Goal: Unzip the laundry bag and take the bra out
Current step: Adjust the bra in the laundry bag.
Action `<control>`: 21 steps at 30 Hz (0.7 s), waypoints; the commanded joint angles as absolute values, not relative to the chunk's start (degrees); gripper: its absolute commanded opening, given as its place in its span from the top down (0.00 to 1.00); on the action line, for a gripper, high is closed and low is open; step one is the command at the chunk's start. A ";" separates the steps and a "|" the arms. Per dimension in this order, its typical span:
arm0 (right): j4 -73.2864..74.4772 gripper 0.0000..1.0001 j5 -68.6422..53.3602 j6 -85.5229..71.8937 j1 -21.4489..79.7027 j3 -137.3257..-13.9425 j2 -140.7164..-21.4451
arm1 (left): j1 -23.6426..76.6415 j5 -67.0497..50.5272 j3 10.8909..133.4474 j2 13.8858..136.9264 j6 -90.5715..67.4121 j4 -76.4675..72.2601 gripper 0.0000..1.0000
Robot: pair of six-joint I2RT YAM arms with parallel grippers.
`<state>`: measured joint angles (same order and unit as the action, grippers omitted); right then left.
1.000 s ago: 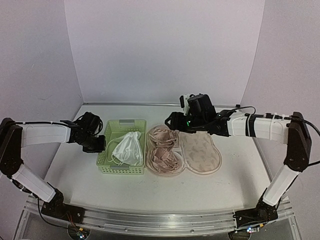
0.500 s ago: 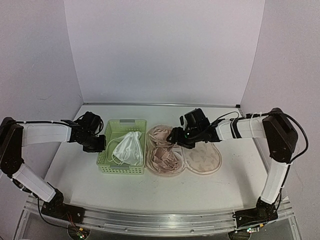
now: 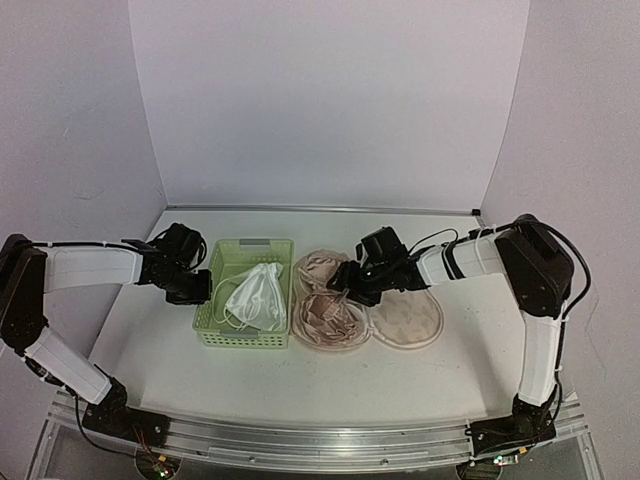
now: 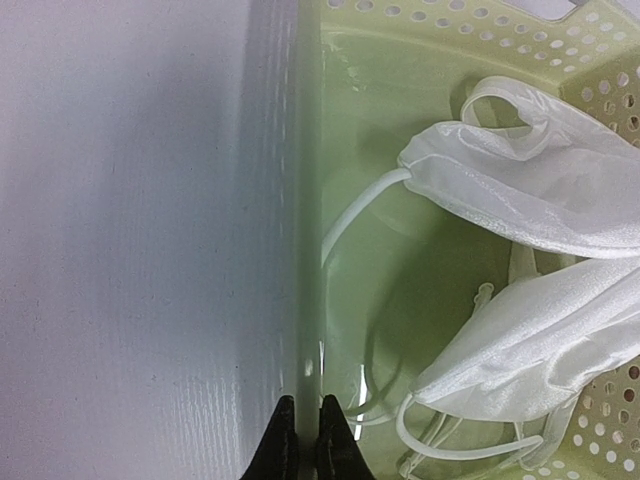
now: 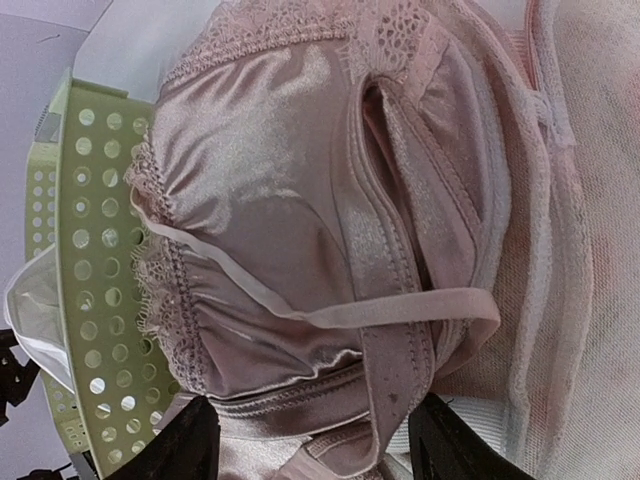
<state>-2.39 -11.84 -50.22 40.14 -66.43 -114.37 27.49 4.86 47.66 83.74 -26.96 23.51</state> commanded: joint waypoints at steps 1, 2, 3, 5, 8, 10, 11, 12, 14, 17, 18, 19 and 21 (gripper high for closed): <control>-6.74 0.34 -13.19 -52.35 39.87 -69.64 -116.00 | 27.60 5.70 48.98 84.61 -26.48 23.20 1.00; -6.91 0.35 -13.15 -52.59 39.83 -69.81 -116.40 | 27.60 5.71 49.01 84.49 -26.40 23.20 1.00; -7.06 0.36 -13.06 -52.85 39.88 -69.91 -116.71 | 27.60 5.71 49.05 84.47 -26.33 23.18 1.00; -7.40 0.39 -12.84 -53.20 39.84 -70.11 -117.41 | 27.60 5.70 49.05 84.35 -26.28 23.20 1.00; -8.25 0.50 -13.10 -53.75 39.84 -70.31 -118.39 | 27.59 5.71 49.00 84.21 -26.23 23.23 1.00; -8.79 0.59 -13.26 -54.10 39.83 -70.27 -118.58 | 27.60 5.71 48.86 84.05 -26.27 23.24 1.00; -9.01 0.63 -13.27 -54.21 39.83 -70.09 -118.52 | 27.60 5.69 48.79 83.91 -26.28 23.23 1.00; -9.17 0.68 -13.27 -54.27 39.88 -69.94 -118.37 | 27.60 5.71 48.66 83.73 -26.28 23.22 1.00; -9.37 0.77 -13.16 -54.24 39.84 -69.52 -117.78 | 27.61 5.80 48.53 83.46 -26.28 23.25 1.00; -9.57 0.89 -12.99 -54.18 39.84 -68.81 -116.66 | 27.60 5.71 48.40 83.32 -26.28 23.21 1.00; -9.64 0.93 -12.88 -54.19 39.88 -68.63 -116.29 | 27.62 5.72 48.37 83.32 -26.28 23.23 1.00; -9.71 0.97 -12.89 -54.21 39.78 -68.49 -115.95 | 27.62 5.67 48.42 83.39 -26.36 23.16 1.00; -9.91 1.00 -13.00 -54.15 39.80 -68.23 -115.32 | 27.60 5.63 48.38 83.41 -26.37 23.20 1.00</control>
